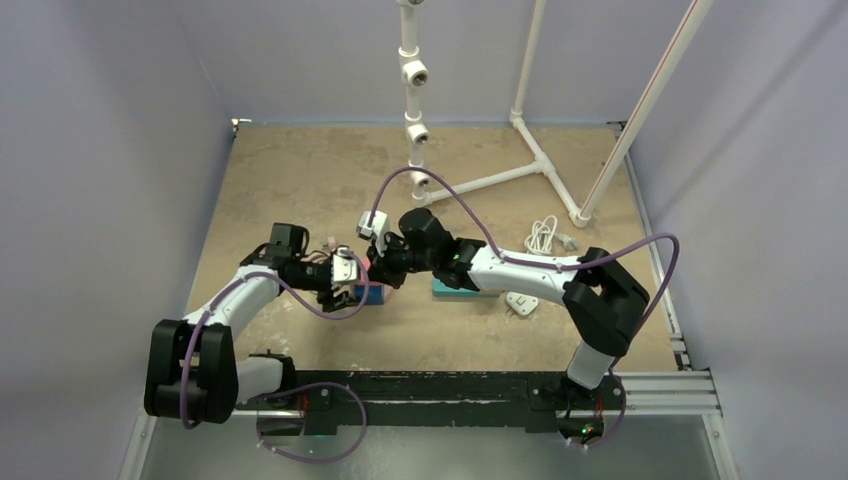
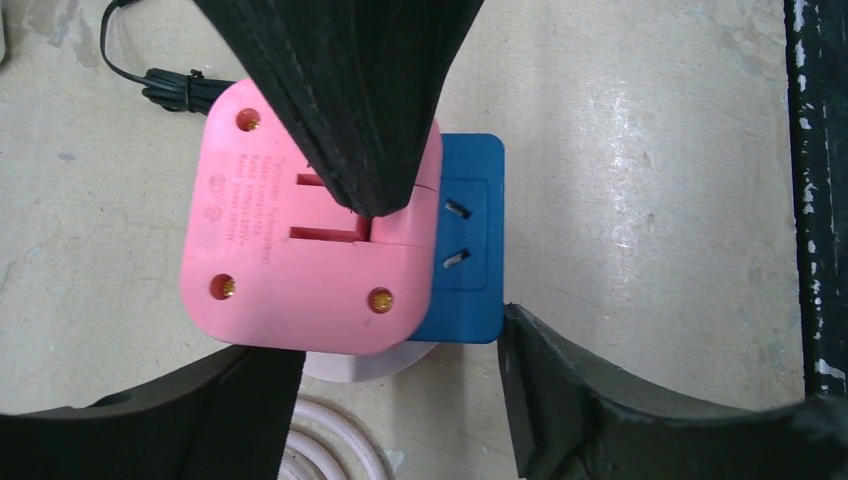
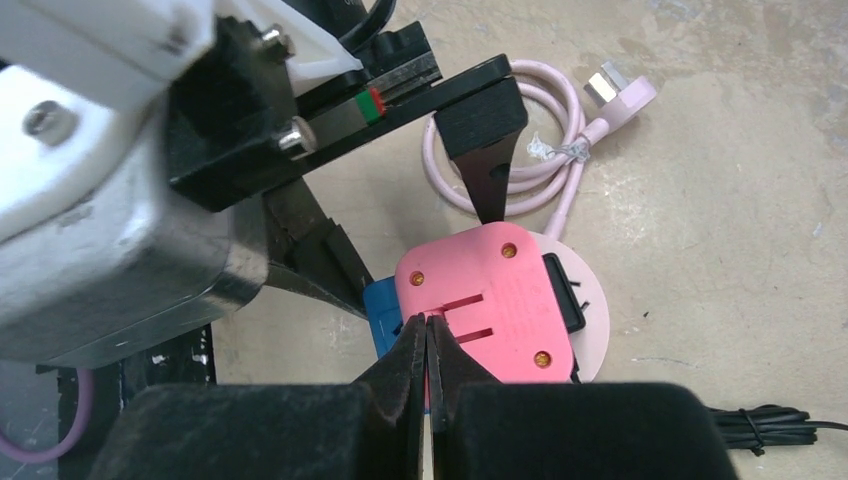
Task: Insert the plug
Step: Press the plug into the socket.
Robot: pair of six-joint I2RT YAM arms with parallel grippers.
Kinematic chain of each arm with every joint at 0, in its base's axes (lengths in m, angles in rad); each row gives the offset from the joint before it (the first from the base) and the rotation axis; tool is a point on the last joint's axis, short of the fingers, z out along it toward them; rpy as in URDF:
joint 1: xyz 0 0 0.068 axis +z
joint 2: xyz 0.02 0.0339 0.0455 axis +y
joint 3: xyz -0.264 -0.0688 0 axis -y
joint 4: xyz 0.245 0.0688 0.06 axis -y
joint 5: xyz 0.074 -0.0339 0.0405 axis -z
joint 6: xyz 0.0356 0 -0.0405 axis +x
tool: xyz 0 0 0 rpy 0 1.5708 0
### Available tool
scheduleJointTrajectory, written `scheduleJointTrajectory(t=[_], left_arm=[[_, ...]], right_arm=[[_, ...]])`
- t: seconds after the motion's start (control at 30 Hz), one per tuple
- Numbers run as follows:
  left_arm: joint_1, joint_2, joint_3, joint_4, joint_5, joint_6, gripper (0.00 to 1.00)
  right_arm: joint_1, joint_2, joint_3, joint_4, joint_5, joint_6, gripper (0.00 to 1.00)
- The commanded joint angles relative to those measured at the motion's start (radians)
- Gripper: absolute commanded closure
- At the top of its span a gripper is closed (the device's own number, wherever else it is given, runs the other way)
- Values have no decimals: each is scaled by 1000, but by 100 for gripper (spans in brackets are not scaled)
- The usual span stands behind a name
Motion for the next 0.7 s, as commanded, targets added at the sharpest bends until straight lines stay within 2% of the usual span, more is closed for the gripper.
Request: scheduleJointTrajectory(t=[0.0,0.4,0.67], left_arm=[[-8,-1,-18,51,33,5,36],[-9,-6,-50,47,16,37,44],[-8,0,-53,80,7,12,47]], right_arm=[[4,20,48,-16,-27,-23,100],[4,54,75,-71,-24,-31,100],[5,31,13,-76,-21,-16,100]])
